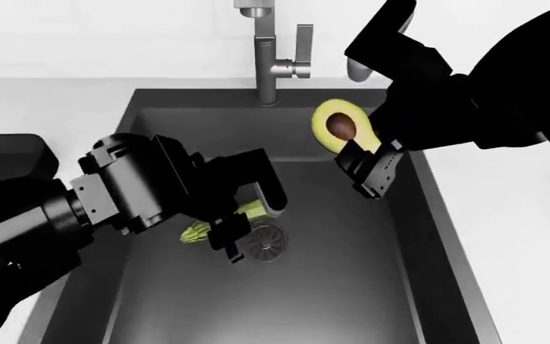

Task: Pick up the fruits and vegetables and place them in the sink. Turn on the sink faucet to wash them. Then turn the sink off and put them in the tray.

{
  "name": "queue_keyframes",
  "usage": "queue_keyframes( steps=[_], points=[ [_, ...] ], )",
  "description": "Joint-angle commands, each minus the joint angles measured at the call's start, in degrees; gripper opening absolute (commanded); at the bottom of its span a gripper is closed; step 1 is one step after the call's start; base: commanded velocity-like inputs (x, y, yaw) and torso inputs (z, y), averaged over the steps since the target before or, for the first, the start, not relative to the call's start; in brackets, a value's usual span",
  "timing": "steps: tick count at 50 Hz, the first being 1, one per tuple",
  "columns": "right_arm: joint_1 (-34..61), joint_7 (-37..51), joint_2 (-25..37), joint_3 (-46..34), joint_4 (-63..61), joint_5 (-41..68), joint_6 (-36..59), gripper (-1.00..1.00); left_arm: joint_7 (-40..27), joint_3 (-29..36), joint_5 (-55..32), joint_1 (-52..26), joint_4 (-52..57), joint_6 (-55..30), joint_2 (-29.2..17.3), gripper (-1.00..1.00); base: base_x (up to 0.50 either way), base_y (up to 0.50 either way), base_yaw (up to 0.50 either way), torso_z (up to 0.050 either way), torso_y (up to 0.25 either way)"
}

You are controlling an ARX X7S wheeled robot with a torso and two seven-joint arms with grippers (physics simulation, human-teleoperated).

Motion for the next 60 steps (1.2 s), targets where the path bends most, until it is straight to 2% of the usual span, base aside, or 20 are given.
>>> queue_keyframes(
  steps=[1,14,35,60],
  points=[
    [-0.32,-0.34,-0.11,0.20,0.33,-0.79,-0.65,-1.00,-4.70,-2.97,-1.55,-2.47,7.61,-2.39,-4.25,-1.00,0.00,0.00,0.00,-0.006,0.250],
    [-0.65,0.37,-0.83,0.48,2.02,-1.73,-1.69,-1.00,-9.32,-8.35,-6.01,-5.95,15.98,-6.56,-9.08,-1.00,0.00,0.00,0.00,-0.006,0.250],
    [-0.78,1.88,-2.75,0.39,5.85,-3.70,-2.45,-1.00,-15.33,-15.94,-11.41,-8.64,20.68,-9.92,-14.96,-1.00,0.00,0.00,0.00,-0.006,0.248],
    [0.35,4.88,-2.00,1.35,4.76,-2.48,-0.58,-1.00,-16.66,-19.18,-13.15,-13.78,25.51,-11.20,-16.74,-1.00,-0.36,0.36,0.00,0.000,0.004]
  ],
)
